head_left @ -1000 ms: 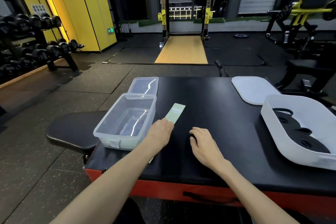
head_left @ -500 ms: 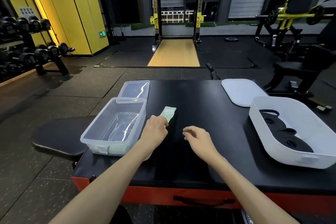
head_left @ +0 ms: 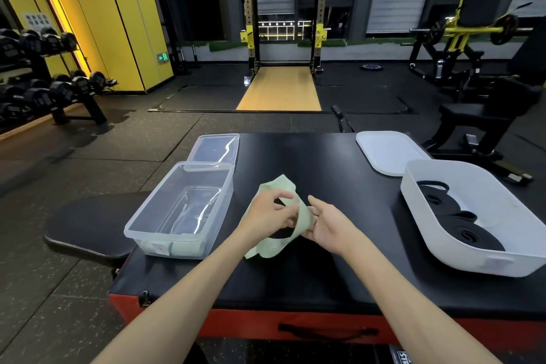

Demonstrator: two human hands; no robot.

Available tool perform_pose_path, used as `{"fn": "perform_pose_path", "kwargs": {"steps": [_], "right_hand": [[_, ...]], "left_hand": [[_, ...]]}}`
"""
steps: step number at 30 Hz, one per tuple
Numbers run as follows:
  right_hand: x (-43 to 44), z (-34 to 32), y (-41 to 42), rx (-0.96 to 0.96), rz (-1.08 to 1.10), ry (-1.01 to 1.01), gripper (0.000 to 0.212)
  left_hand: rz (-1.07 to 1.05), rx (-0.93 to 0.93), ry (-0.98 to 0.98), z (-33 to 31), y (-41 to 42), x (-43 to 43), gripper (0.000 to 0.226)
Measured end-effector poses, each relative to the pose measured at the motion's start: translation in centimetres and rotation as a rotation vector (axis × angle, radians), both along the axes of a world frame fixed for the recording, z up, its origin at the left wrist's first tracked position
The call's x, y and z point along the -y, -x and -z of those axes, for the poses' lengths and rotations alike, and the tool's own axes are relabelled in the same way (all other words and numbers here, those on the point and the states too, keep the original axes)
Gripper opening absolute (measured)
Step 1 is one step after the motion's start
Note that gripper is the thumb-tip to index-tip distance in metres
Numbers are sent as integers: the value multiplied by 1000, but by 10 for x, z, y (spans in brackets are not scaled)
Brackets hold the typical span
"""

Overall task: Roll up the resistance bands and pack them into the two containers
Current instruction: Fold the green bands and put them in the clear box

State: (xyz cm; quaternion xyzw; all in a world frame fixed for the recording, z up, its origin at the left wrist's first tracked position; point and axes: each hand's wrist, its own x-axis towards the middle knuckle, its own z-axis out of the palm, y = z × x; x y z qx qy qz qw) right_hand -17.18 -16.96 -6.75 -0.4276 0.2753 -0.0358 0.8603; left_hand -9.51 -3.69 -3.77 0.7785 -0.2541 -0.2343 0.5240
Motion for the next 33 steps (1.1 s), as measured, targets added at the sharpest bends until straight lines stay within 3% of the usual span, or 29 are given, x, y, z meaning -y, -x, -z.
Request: {"fn": "perform_pose_path", "kwargs": {"steps": [2,5,8,11,14,17,19,21,23,27,33], "right_hand": [[-3,1,-1,1,0,53,41],[-3,2,-1,-9,-17,153,36],[-3,0,-5,-32,-81,231,36],[-6,-1,-10,-67,-29,279,21],[-9,-3,-14,-16,72,73,22],[-11,-6,-20,20,127,-65,37],[-12,-6,-23,44,152,-127,43],[-13,-5,-22,56,151,-176,43],[-12,-5,-20,49,139,-161,42],[-13,-5,-16,54,104,-104,51],[-8,-7,-17,-5,141,42,32]], "left_hand": [[-118,158,-24,10,-10,-3,9],[-226,480,-269,26,-29,-10,23],[-190,557,-532,39,-37,-11,39],[-191,476,-599,44,-39,-8,41],[-207,423,-534,43,-39,-7,56],[-255,72,-329,42,-41,-4,82],[-321,-147,-201,40,-40,0,70],[-379,-280,-74,38,-39,5,34],[-403,-390,5,31,-34,8,28],[-345,-448,25,26,-32,10,38],[-237,-373,-10,26,-27,13,43]]}}
